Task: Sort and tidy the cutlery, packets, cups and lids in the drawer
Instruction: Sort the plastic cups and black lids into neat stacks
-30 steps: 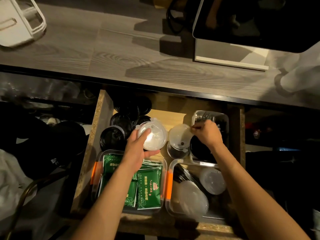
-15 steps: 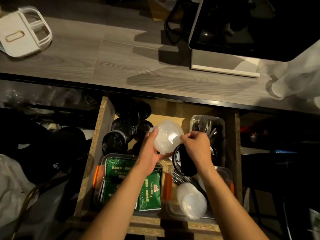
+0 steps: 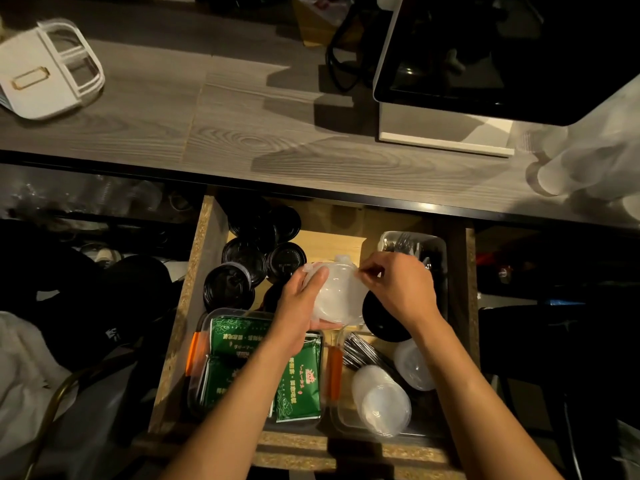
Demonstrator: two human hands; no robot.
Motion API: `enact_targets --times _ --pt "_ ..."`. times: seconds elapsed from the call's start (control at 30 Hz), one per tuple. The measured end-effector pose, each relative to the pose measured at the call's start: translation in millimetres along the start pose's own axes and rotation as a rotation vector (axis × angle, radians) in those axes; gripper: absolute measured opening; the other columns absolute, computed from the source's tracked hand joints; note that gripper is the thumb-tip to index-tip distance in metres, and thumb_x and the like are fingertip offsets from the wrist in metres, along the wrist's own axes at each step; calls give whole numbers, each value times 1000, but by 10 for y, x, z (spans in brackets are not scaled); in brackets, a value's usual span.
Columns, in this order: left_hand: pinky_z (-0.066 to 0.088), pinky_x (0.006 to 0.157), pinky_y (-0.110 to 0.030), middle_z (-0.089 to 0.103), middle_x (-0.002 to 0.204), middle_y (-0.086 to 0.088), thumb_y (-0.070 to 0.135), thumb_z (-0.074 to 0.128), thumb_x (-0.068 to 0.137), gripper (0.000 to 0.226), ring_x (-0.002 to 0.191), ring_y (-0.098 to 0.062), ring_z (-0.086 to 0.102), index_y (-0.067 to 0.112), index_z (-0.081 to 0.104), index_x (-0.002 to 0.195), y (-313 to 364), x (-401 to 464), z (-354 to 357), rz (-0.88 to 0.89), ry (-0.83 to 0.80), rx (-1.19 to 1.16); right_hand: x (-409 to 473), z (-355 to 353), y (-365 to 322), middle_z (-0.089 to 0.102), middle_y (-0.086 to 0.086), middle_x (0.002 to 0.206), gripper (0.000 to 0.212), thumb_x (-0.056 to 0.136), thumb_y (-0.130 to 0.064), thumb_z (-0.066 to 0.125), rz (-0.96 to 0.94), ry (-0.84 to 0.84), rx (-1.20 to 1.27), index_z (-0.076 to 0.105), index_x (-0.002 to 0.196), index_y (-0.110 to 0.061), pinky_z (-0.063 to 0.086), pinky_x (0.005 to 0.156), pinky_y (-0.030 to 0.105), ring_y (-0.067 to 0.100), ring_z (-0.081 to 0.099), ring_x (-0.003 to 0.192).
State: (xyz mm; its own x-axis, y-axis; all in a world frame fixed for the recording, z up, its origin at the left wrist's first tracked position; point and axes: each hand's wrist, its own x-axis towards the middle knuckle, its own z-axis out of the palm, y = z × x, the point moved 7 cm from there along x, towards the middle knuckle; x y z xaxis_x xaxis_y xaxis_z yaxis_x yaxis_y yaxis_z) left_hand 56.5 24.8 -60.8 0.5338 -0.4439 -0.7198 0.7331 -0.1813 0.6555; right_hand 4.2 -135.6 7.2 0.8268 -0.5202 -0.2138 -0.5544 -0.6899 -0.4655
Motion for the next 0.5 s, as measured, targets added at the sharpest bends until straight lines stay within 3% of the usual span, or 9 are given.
enact_targets --times 0.13,0.27,0.33,0.43,0.5 --pt "61 63 -43 53 133 -10 63 59 72 68 113 -33 60 25 54 128 -41 -9 -81 -16 85 -121 -45 -36 151 73 -8 81 9 86 -33 70 112 2 135 74 85 -25 56 71 37 14 67 78" --pt "60 67 -39 54 138 -15 62 53 75 77 112 -34 64 24 45 142 -73 -9 -67 2 87 -303 -242 -16 294 70 6 75 10 85 -15 68 481 92 624 69 76 -12 58 72 42 21 68 76" --pt "60 68 -37 50 141 -16 64 53 73 81 114 -36 63 27 43 144 -84 -25 -32 33 80 -295 -401 132 230 69 11 78 9 86 -9 68 676 78 886 66 78 -7 54 65 36 25 66 78" --pt "59 65 -29 48 138 -5 62 53 77 57 116 -35 61 48 41 131 -44 -113 34 72 84 -111 -596 391 96 63 10 75 11 85 -9 68 843 66 1021 62 77 -7 47 61 29 21 60 70" --pt "57 62 -22 50 130 2 43 59 91 40 115 -30 60 51 39 125 4 -143 73 112 74 -68 -651 486 49 61 8 70 13 85 -10 68 845 66 983 61 75 -6 46 60 28 19 58 65"
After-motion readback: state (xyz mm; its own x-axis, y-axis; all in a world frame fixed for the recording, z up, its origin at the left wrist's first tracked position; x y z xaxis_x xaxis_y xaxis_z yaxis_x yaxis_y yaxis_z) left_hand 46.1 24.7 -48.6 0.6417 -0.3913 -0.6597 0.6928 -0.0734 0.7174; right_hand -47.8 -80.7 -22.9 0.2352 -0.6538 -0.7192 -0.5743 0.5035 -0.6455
